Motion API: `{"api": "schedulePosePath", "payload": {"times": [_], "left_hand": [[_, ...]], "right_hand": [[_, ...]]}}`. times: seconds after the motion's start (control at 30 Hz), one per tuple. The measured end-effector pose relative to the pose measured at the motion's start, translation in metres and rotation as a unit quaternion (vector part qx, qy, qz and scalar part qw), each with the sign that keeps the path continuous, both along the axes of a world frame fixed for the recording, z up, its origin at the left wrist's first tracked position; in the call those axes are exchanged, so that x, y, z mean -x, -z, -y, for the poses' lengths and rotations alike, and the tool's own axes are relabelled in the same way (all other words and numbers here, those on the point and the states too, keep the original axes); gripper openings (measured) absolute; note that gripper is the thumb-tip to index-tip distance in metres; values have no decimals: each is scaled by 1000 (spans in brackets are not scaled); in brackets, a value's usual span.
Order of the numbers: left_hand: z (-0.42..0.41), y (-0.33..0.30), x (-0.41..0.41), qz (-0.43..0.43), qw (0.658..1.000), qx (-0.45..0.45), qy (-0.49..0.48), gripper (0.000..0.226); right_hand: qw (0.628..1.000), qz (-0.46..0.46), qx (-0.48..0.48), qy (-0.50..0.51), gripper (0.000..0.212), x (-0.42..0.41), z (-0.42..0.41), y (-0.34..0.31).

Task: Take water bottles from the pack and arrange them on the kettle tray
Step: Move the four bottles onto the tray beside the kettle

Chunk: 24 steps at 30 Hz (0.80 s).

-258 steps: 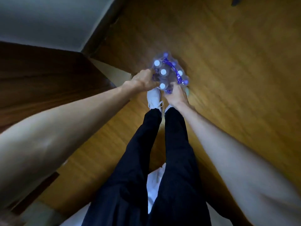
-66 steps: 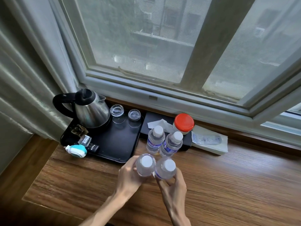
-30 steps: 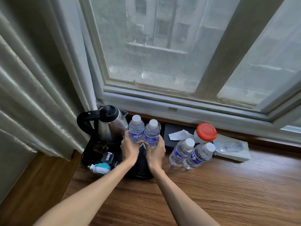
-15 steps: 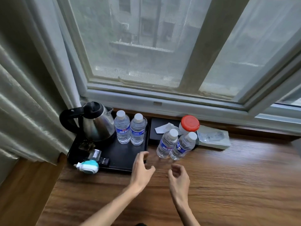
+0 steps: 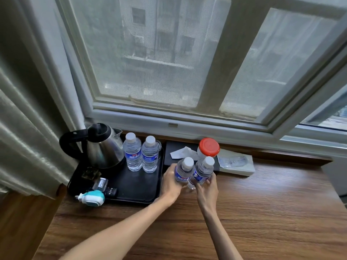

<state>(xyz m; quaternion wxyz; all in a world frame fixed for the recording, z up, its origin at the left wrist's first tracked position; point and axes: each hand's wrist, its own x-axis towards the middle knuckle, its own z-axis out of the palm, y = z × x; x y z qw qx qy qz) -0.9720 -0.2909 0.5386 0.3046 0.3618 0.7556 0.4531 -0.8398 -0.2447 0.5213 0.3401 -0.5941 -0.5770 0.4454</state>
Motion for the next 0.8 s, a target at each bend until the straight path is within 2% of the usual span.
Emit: {"api": "schedulePosePath", "payload": {"times": [0.23,0.47,0.6,0.8], "left_hand": [[54,-5,4,34,999,-34,-23,52],[93,-30,42,40,989,-91,-108,59],[101,-26,79,40,989,-62,-127,68],[103,-15,113,21,983,-12,-181,56]], "right_hand": [[1000,-12,-19,-10,61,1,53,-16],[995,-41,-52,-70,63,40,78,-45],[992,-44,-49,-105,63,78,84,-47],[992,-33,-20,-124,62,124,88,-28]]}}
